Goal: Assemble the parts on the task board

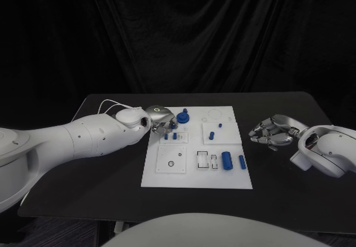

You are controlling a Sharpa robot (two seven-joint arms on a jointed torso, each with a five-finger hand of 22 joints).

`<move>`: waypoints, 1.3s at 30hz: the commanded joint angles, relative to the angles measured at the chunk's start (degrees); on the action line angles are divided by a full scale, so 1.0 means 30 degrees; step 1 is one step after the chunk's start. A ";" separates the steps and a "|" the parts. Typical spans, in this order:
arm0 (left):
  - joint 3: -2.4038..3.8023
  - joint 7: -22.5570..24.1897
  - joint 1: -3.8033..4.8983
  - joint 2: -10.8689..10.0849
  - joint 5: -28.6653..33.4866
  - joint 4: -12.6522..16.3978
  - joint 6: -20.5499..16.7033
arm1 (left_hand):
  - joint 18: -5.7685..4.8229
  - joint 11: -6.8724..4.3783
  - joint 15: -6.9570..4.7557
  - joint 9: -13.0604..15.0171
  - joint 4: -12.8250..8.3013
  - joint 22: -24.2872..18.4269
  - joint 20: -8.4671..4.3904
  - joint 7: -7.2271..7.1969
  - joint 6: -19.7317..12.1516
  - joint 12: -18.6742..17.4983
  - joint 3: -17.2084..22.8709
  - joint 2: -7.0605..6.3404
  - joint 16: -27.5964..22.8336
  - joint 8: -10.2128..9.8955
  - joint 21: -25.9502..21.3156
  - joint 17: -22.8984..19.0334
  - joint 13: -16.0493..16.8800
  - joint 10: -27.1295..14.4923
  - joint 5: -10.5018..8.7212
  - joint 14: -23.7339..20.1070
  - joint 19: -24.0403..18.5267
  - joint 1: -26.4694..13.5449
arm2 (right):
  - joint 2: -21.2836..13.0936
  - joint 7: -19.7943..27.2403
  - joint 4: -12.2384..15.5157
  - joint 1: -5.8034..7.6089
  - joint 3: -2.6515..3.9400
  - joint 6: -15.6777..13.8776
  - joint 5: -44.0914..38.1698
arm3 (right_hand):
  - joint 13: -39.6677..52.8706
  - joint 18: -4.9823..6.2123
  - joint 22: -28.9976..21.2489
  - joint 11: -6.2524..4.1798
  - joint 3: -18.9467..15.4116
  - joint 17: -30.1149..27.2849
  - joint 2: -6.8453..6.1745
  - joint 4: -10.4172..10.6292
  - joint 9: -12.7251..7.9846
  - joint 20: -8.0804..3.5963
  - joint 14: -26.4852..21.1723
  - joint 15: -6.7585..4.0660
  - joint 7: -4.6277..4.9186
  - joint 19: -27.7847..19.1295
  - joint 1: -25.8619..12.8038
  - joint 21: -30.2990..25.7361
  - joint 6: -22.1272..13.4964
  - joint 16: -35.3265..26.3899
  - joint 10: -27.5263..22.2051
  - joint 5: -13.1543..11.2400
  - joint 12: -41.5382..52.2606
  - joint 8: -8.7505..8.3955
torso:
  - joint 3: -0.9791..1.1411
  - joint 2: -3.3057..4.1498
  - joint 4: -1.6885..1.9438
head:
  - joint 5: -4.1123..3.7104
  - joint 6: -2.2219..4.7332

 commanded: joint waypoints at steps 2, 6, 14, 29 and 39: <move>0.0002 -0.0385 -0.0046 0.0012 -0.0027 -0.0053 0.0300 | 0.0275 0.0157 0.0090 -0.0322 0.0093 0.2864 0.0071 -0.0161 -0.0972 -0.0256 -0.0098 -0.0092 -0.0182 -0.0050 -0.0314 -0.0278 -0.0125 -0.0294 -0.0246 -0.0237 -0.0159 -0.0212 | -0.0031 -0.0322 0.0025 -0.0053 0.0009 0.0213 -0.0002 | -0.0023 0.0175 -0.0021 0.0011 0.0008 -0.0030 0.0224 0.0128 -0.0010 0.0021 -0.0099 0.0056 0.0025 -0.0085 -0.0005 -0.0070 0.0152 -0.0126 -0.0142 -0.0067 -0.0079 0.0113 | -0.0012 0.0004 0.0003 | 0.0063 0.0003; 0.0002 -0.0502 -0.0054 -0.0021 -0.0027 -0.0073 0.0069 | 0.0303 0.0305 0.0213 -0.0785 0.0182 0.2831 0.0154 -0.0395 -0.2132 -0.0469 -0.0139 -0.0179 -0.0239 -0.0054 -0.0558 -0.0507 -0.0226 -0.0435 -0.0387 -0.0320 -0.0187 -0.0314 | -0.0032 -0.0334 0.0026 -0.0053 0.0009 0.0261 -0.0002 | -0.0023 0.0175 -0.0021 0.0011 0.0008 -0.0030 0.0224 0.0128 -0.0010 0.0021 -0.0099 0.0056 0.0025 -0.0085 -0.0005 -0.0070 0.0152 -0.0126 -0.0142 -0.0067 -0.0079 0.0113 | -0.0015 -0.0003 0.0018 | 0.0061 0.0003; 0.0002 -0.0650 -0.0059 -0.0120 -0.0027 -0.0150 -0.0656 | 0.0383 0.0307 0.0243 -0.1160 0.0229 0.2731 0.0186 -0.0568 -0.2873 -0.0536 -0.0180 -0.0179 -0.0335 -0.0032 -0.1021 -0.0765 -0.0247 -0.0449 -0.0426 -0.0458 -0.0353 -0.0362 | -0.0051 -0.0366 0.0039 -0.0053 0.0009 0.0357 -0.0002 | -0.0030 0.0178 -0.0026 0.0009 0.0000 -0.0021 0.0213 0.0123 -0.0009 0.0021 -0.0097 0.0054 0.0019 -0.0089 0.0001 -0.0090 0.0171 -0.0115 -0.0151 -0.0084 -0.0081 0.0122 | -0.0002 -0.0001 0.0041 | 0.0015 0.0003; 0.0002 -0.0587 -0.0056 -0.0916 -0.0027 0.0183 -0.2662 | 0.0532 0.0113 0.0158 -0.1337 0.0195 0.2497 0.0196 -0.0345 -0.2156 -0.0392 -0.0203 -0.0233 -0.0743 0.0278 -0.1981 -0.1028 -0.0138 -0.0253 -0.0417 -0.0823 -0.0780 -0.0270 | -0.0216 -0.0436 0.0136 -0.0047 0.0010 0.0309 -0.0003 | -0.0047 0.0177 -0.0024 0.0005 -0.0013 -0.0041 0.0208 0.0120 -0.0006 0.0019 -0.0108 0.0051 0.0013 -0.0086 0.0006 -0.0096 0.0216 -0.0132 -0.0169 -0.0113 -0.0087 0.0144 | -0.0015 0.0007 0.0009 | 0.0084 0.0003; 0.0118 0.0743 0.0478 -0.4176 0.4170 0.3533 -0.7944 | 0.1981 0.0842 0.0880 -0.1942 0.0190 -0.0204 0.0635 0.0529 -0.1474 -0.0159 0.0415 -0.0877 -0.3449 0.0154 -1.2576 -0.2044 0.0106 -0.1729 0.0285 -0.3476 -0.7025 0.0409 | -0.0711 -0.0588 0.0630 0.1052 0.0014 -0.0672 -0.0408 | -0.1188 0.0265 -0.0221 0.0016 -0.0015 -0.0407 0.0043 0.0015 -0.0049 0.0023 -0.0378 0.0064 0.0015 -0.0329 0.0242 -0.0816 0.0337 -0.0510 -0.1298 0.0112 -0.0942 0.0168 | -0.0027 -0.0009 0.0006 | 0.0456 0.0003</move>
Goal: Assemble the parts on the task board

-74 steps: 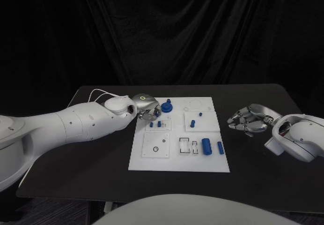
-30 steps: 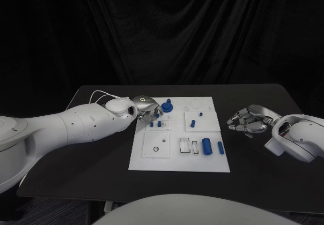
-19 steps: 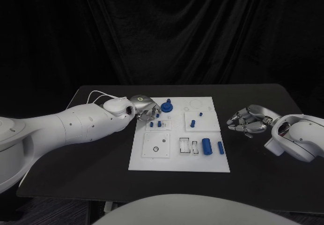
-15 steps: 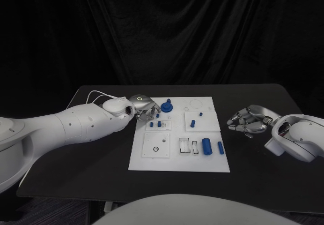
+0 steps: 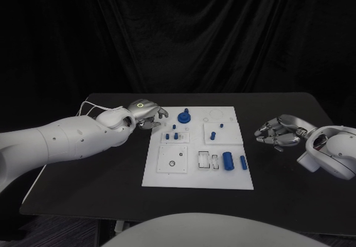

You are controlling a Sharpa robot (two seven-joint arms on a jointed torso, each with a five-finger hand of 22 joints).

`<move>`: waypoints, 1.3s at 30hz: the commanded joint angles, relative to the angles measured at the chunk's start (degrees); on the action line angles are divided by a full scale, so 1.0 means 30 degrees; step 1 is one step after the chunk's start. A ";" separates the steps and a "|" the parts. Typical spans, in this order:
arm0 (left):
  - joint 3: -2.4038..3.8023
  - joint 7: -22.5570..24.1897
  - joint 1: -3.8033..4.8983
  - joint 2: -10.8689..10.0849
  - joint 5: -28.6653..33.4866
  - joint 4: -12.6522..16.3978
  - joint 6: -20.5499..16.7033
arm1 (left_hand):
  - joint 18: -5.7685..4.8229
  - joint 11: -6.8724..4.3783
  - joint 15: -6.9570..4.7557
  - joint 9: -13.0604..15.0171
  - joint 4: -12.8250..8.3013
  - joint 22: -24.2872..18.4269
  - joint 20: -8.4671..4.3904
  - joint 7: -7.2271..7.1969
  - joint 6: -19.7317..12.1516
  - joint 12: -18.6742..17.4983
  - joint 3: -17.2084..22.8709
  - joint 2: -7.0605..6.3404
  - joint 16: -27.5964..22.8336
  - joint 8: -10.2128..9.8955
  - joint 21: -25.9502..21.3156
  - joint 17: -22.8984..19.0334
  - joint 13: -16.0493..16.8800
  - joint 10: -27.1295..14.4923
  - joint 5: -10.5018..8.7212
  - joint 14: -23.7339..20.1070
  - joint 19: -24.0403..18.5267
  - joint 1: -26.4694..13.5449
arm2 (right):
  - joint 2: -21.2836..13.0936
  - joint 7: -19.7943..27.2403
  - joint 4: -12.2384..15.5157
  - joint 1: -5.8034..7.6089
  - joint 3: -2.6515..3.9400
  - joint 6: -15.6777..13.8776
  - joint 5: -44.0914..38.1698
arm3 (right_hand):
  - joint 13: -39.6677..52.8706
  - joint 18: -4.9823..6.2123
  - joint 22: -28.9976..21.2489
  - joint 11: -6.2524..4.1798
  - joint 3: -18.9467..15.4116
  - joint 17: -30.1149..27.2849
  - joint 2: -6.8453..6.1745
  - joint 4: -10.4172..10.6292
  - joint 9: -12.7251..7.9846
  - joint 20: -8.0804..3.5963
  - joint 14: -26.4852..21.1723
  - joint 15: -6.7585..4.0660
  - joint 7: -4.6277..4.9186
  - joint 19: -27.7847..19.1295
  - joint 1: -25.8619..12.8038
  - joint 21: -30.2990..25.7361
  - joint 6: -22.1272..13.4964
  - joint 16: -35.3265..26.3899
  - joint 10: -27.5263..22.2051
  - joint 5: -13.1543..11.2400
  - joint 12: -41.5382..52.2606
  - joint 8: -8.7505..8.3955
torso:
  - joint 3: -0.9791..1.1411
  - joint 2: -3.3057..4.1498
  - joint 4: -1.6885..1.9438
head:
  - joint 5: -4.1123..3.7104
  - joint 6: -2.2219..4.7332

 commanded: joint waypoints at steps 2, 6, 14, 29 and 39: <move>0.0064 0.2545 0.0364 -0.1183 0.4885 0.1432 -0.3937 | 0.0223 0.0330 0.0604 -0.0236 0.0005 -0.0249 0.0360 0.0680 0.0009 0.0293 0.0157 -0.0210 -0.1097 -0.0086 -0.3116 -0.0324 0.0132 -0.1502 0.0404 -0.1707 -0.2251 0.0185 | 0.0034 -0.0477 0.0270 0.0870 0.0057 -0.0862 -0.0494 | -0.1830 0.0265 -0.0030 0.0037 0.0049 -0.0073 -0.0023 0.0015 -0.0082 0.0003 -0.0207 0.0029 0.0034 -0.0163 0.0358 -0.0201 0.0172 -0.0088 -0.1782 0.0206 -0.1482 0.0059 | -0.0033 -0.0016 -0.0021 | 0.0347 0.0003; 0.0046 0.5882 0.0520 -0.2640 0.9658 0.3195 -0.4105 | -0.0213 -0.0353 0.0947 -0.0524 0.0436 -0.0805 0.0375 0.0674 0.0092 0.1269 -0.0198 0.0418 -0.3780 -0.0099 -0.6314 -0.1335 0.0475 -0.4267 0.1709 -0.6424 -0.7654 0.0035 | 0.0223 -0.0644 0.0532 0.1853 0.0057 -0.1104 -0.1151 | -0.4111 0.0252 0.0023 0.0125 0.0313 -0.0102 -0.0212 -0.0180 -0.0162 0.0029 -0.0229 0.0077 0.0117 -0.0114 0.0835 -0.0253 0.0145 -0.0065 -0.3839 0.0578 -0.3495 -0.0003 | -0.0073 -0.0007 -0.0033 | 0.0571 0.0003; -0.0051 1.1220 0.0595 -0.3548 1.9653 0.5067 0.0096 | -0.0596 0.0647 0.1547 -0.1174 0.1710 -0.4713 0.0608 0.0660 0.0085 0.1928 -0.1241 0.1994 -0.8317 -0.0150 -1.1708 -0.4247 -0.1076 -0.8100 0.2449 -1.1248 -1.2914 -0.0290 | 0.1051 -0.0794 0.0753 0.2824 0.0060 -0.0990 -0.4371 | -0.5438 0.0256 0.0222 0.0426 0.1158 -0.0384 -0.0662 -0.0786 -0.0337 0.0140 -0.0510 0.0284 0.0401 -0.0255 0.1784 -0.0536 0.0086 -0.0293 -0.5262 0.0889 -0.5230 -0.0182 | -0.0167 -0.0038 0.0216 | 0.0941 0.0003; -0.0068 1.4488 0.0400 -0.4148 2.8817 0.6890 0.7963 | -0.0180 -0.0098 0.2188 -0.4932 0.3358 -1.7524 0.1668 0.0876 -0.5488 -0.1665 -0.6223 0.4144 -1.6647 -0.0430 -1.2095 -0.8462 -0.7686 -1.2903 0.3266 -1.6958 -1.8095 -0.1243 | 0.2129 -0.1357 0.0925 0.1938 0.0059 -0.0139 -1.0105 | -0.8130 0.0504 0.1059 0.1719 0.3767 -0.1405 -0.1852 -0.1764 -0.1085 0.0912 -0.2482 0.1269 0.0541 -0.2360 0.1743 -0.2449 -0.2501 -0.1117 -1.0427 -0.2191 -0.8482 -0.1497 | -0.1086 0.0516 0.1819 | -0.1233 0.0003; -0.0068 1.4529 0.0358 -0.4594 2.9245 0.7542 0.8989 | -0.0073 0.0140 0.2597 -0.5654 0.2903 -1.9108 0.2203 0.0522 -0.7035 -0.1946 -0.7490 0.5027 -1.7002 -0.0541 -1.2143 -0.8511 -0.8124 -1.3475 0.4058 -1.7164 -1.8525 -0.0701 | 0.3331 -0.1216 0.0074 0.0818 0.0059 0.0172 -1.1667 | -0.8737 0.0606 0.1046 0.1876 0.2960 -0.1614 -0.1917 -0.1756 -0.1343 0.1213 -0.2909 0.1383 0.0184 -0.2638 0.0908 -0.2700 -0.3653 -0.0943 -1.2106 -0.3560 -0.8665 -0.1777 | -0.1721 0.0976 0.2184 | -0.1877 0.0003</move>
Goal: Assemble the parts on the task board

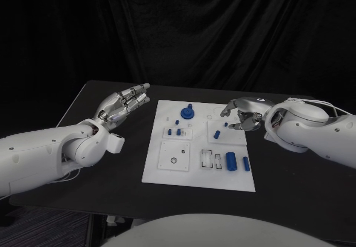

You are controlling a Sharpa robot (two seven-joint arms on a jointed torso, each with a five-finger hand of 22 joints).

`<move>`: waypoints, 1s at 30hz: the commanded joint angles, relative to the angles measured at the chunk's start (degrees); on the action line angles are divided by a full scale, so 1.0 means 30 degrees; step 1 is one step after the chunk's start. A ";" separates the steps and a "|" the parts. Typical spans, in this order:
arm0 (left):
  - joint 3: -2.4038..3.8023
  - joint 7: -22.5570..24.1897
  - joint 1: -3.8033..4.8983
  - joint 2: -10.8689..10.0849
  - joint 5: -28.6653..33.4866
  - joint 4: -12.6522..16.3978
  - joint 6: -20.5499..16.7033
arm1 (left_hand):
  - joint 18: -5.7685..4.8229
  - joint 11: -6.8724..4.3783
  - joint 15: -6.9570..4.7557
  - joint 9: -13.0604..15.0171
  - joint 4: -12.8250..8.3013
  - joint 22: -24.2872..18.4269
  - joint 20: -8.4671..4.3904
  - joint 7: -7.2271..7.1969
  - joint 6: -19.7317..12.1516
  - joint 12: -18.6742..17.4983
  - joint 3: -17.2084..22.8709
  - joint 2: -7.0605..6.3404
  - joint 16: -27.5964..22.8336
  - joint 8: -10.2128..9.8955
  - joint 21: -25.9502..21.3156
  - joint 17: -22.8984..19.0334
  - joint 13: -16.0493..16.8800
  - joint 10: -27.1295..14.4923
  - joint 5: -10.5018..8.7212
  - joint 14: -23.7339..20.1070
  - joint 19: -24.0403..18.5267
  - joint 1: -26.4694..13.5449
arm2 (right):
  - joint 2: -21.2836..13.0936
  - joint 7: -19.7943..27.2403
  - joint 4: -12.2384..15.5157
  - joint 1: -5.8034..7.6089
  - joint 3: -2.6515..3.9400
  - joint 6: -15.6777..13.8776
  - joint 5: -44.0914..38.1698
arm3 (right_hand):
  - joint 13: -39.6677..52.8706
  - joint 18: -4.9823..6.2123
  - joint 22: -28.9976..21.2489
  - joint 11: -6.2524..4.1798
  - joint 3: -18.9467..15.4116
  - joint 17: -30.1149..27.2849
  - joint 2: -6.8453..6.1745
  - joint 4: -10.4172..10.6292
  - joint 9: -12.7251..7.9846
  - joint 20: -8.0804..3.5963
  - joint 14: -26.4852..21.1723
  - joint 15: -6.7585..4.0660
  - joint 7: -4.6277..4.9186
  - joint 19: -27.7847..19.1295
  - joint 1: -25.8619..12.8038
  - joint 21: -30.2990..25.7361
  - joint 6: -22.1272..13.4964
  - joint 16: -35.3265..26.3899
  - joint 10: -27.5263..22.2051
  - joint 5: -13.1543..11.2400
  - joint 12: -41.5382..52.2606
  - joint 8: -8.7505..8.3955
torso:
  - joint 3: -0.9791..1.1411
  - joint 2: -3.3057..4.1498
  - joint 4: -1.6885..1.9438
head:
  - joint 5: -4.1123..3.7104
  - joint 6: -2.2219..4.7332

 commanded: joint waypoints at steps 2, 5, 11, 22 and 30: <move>0.0026 0.4474 -0.0014 -0.0034 0.0968 0.0174 0.1373 | 0.0433 0.0156 0.0293 -0.0099 -0.0193 -0.0200 0.0371 -0.0056 -0.0217 -0.0012 -0.0211 0.0269 -0.0056 -0.0110 -0.0035 -0.0015 -0.0018 -0.0062 0.0323 -0.0041 0.0012 0.0163 | 0.0405 -0.0142 -0.0334 -0.0396 0.0014 0.0286 -0.1475 | -0.0097 0.0294 0.0283 0.0022 -0.0288 -0.0044 0.0037 0.0004 -0.0047 0.0022 -0.0134 0.0028 -0.0071 -0.0109 -0.0314 -0.0126 -0.0176 0.0139 -0.0173 -0.0200 -0.0027 -0.0077 | -0.0336 0.0251 0.0161 | -0.0204 0.0003; 0.0026 0.4438 -0.0023 -0.0056 0.0983 0.0268 0.1518 | 0.0465 0.0222 0.0379 -0.0140 -0.0284 -0.0193 0.0538 -0.0123 -0.0293 0.0011 -0.0258 0.0345 -0.0038 -0.0116 -0.0020 -0.0008 -0.0017 -0.0085 0.0406 -0.0014 0.0048 0.0238 | 0.0654 0.0024 -0.0514 -0.0603 0.0014 0.0335 -0.1550 | -0.0142 0.0296 0.0272 0.0025 -0.0375 -0.0066 0.0031 0.0022 -0.0057 0.0037 -0.0141 0.0040 -0.0091 -0.0099 -0.0375 -0.0152 -0.0190 0.0152 -0.0184 -0.0238 -0.0005 -0.0064 | -0.0417 0.0304 0.0188 | -0.0337 0.0003; 0.0026 0.4352 -0.0067 -0.0058 0.0994 0.0349 0.1716 | 0.0544 0.0273 0.0490 -0.0197 -0.0480 -0.0351 0.0766 -0.0125 -0.0378 -0.0014 -0.0309 0.0449 -0.0059 -0.0119 -0.0023 -0.0014 -0.0026 -0.0166 0.0561 -0.0023 0.0037 0.0387 | 0.0813 0.0225 -0.0607 -0.0781 0.0014 0.0574 -0.1604 | -0.0274 0.0308 0.0239 0.0031 -0.0618 -0.0164 -0.0015 0.0028 -0.0099 0.0064 -0.0188 0.0046 -0.0165 -0.0071 -0.0475 -0.0225 -0.0291 0.0144 -0.0178 -0.0324 0.0046 -0.0064 | -0.0466 0.0381 0.0194 | -0.0583 0.0003; 0.0026 0.4174 -0.0115 -0.0021 0.0997 0.0451 0.1921 | 0.0682 0.0504 0.0697 -0.0276 -0.0824 -0.0498 0.1140 -0.0140 -0.0470 0.0030 -0.0325 0.0630 -0.0017 -0.0118 -0.0012 -0.0001 -0.0025 -0.0265 0.0798 0.0034 0.0065 0.0597 | 0.0820 0.0485 -0.0586 -0.0856 0.0014 0.0500 -0.1620 | -0.1057 0.0272 0.0273 -0.0141 -0.0949 -0.0147 0.0427 -0.0134 0.0272 0.0023 0.0260 -0.0008 -0.0060 0.0544 -0.0419 -0.0050 0.1047 0.0619 0.1512 0.0094 0.0489 0.1053 | -0.0391 0.0438 0.0078 | -0.0694 0.0003; 0.0026 0.4049 -0.0128 0.0019 0.0999 0.0398 0.1954 | 0.0762 0.0539 0.0578 -0.0316 -0.1009 -0.0625 0.1231 -0.0118 -0.0533 0.0021 -0.0314 0.0694 -0.0090 -0.0121 -0.0021 -0.0019 -0.0030 -0.0360 0.0900 -0.0055 0.0037 0.0674 | 0.1053 0.0633 -0.0790 -0.1002 0.0014 0.0670 -0.1569 | -0.1316 0.0315 0.0207 -0.0168 -0.0918 -0.0443 0.0537 -0.0146 0.0444 0.0007 0.0099 -0.0010 -0.0131 0.0455 -0.0516 -0.0442 0.1190 0.0437 0.2117 0.0206 0.0602 0.1351 | -0.0485 0.0376 0.0018 | -0.0593 0.0003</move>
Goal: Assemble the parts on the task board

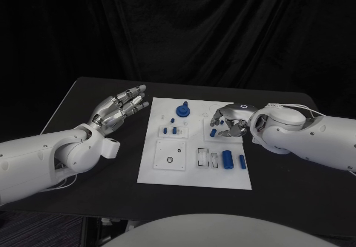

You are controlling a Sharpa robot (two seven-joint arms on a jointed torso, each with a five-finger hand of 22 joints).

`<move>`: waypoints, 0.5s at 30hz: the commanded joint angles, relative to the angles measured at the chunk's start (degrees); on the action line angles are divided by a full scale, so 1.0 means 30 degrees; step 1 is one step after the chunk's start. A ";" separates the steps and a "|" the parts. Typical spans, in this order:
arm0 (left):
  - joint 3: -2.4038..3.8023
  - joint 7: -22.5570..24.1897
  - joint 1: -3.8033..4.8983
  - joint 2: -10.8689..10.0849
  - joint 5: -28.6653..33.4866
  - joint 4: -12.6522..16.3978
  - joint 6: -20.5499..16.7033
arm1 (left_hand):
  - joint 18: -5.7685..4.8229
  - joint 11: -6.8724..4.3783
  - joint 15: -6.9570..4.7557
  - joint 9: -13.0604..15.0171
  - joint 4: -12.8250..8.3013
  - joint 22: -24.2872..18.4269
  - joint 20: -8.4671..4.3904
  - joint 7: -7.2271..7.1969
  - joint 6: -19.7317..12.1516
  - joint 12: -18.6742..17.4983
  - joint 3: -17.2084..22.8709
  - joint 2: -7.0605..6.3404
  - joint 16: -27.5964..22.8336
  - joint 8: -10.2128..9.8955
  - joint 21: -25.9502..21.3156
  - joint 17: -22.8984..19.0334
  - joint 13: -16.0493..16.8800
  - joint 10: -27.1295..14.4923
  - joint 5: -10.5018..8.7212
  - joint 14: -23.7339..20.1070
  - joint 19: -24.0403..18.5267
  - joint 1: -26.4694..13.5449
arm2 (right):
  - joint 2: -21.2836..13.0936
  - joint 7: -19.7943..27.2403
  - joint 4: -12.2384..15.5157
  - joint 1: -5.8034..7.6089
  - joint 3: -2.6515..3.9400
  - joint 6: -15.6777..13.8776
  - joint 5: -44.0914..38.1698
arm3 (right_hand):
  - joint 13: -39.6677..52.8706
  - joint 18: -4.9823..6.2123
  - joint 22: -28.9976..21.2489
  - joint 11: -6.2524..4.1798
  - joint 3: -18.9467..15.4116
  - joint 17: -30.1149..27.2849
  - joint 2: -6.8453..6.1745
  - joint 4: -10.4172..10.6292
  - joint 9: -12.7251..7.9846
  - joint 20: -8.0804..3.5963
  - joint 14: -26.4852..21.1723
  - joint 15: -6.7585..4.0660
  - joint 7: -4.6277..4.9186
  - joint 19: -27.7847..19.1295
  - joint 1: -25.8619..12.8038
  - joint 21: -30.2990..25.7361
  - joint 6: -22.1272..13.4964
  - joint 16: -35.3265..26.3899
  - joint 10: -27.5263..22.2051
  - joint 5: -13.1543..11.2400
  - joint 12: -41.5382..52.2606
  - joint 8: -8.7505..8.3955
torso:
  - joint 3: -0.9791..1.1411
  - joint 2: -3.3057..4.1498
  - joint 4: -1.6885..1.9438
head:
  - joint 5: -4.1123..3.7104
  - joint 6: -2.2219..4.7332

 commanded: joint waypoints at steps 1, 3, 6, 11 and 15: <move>0.0018 0.3912 -0.0024 0.0053 0.0161 0.0014 0.0340 | 0.0190 0.0107 -0.0043 -0.0025 -0.0173 -0.0042 0.0152 -0.0018 -0.0170 0.0018 0.0026 0.0134 -0.0093 -0.0123 -0.0020 -0.0023 -0.0025 -0.0067 0.0145 -0.0134 0.0027 0.0119 | 0.0092 0.0275 -0.0122 -0.0148 0.0012 0.0187 -0.0149 | -0.0106 0.0312 0.0224 -0.0020 -0.0032 -0.0031 0.0202 -0.0022 0.0060 -0.0029 -0.0079 0.0005 0.0009 0.0027 -0.0080 -0.0124 0.0172 -0.0053 0.0256 0.0088 0.0143 0.0116 | -0.0083 -0.0017 -0.0029 | 0.0056 0.0007; 0.0018 0.3884 -0.0025 0.0058 0.0161 -0.0007 0.0362 | 0.0211 0.0137 -0.0020 -0.0030 -0.0266 -0.0038 0.0188 0.0004 -0.0154 0.0050 0.0071 0.0170 -0.0068 -0.0117 -0.0013 -0.0014 -0.0021 -0.0081 0.0185 -0.0112 0.0041 0.0184 | 0.0208 0.0388 -0.0235 -0.0217 0.0012 0.0071 -0.0078 | -0.0199 0.0303 0.0239 -0.0020 -0.0009 -0.0007 0.0218 -0.0026 0.0112 -0.0030 -0.0026 0.0008 0.0053 0.0074 -0.0105 -0.0094 0.0257 0.0007 0.0442 0.0101 0.0147 0.0212 | -0.0089 -0.0011 -0.0001 | 0.0052 0.0007; 0.0018 0.3822 -0.0028 0.0081 0.0161 -0.0069 0.0424 | 0.0250 0.0174 0.0053 -0.0050 -0.0417 0.0028 0.0252 0.0031 -0.0182 0.0068 0.0149 0.0235 -0.0008 -0.0116 0.0010 0.0004 -0.0020 -0.0117 0.0234 -0.0054 0.0104 0.0269 | 0.0393 0.0596 -0.0430 -0.0312 0.0013 -0.0187 0.0002 | -0.0296 0.0286 0.0268 -0.0015 0.0018 0.0046 0.0233 -0.0024 0.0133 -0.0030 0.0061 0.0013 0.0078 0.0159 -0.0134 -0.0002 0.0223 0.0101 0.0632 0.0115 0.0145 0.0237 | -0.0075 0.0005 -0.0010 | 0.0069 0.0007; 0.0018 0.3641 -0.0033 0.0125 0.0161 -0.0177 0.0554 | 0.0283 0.0240 0.0286 -0.0071 -0.0674 0.0187 0.0399 0.0139 -0.0152 0.0118 0.0280 0.0303 0.0156 -0.0102 0.0071 0.0046 -0.0018 -0.0166 0.0318 0.0107 0.0280 0.0351 | 0.0645 0.0814 -0.0710 -0.0416 0.0013 -0.0363 0.0097 | -0.0555 0.0290 0.0279 -0.0042 0.0103 -0.0037 0.0227 -0.0029 0.0111 -0.0043 0.0092 -0.0005 0.0062 0.0243 -0.0188 -0.0040 -0.0077 0.0115 0.1017 0.0153 0.0064 0.0147 | -0.0085 -0.0005 0.0016 | 0.0093 0.0007; 0.0018 0.3482 -0.0039 0.0177 0.0161 -0.0264 0.0383 | 0.0184 0.0526 0.0729 -0.0058 -0.0954 0.0616 0.0525 0.0363 0.0167 0.0532 0.0291 0.0159 0.0685 -0.0033 0.0251 0.0158 0.0027 0.0014 0.0439 0.0615 0.0854 0.0155 | 0.0801 0.0911 -0.0881 -0.0519 0.0014 -0.0405 0.0157 | -0.0734 0.0300 0.0278 -0.0069 0.0232 -0.0124 0.0306 -0.0034 0.0109 -0.0061 0.0070 -0.0031 0.0123 0.0260 -0.0173 -0.0120 -0.0110 0.0086 0.1289 0.0195 0.0001 0.0132 | -0.0091 -0.0004 0.0009 | 0.0118 0.0007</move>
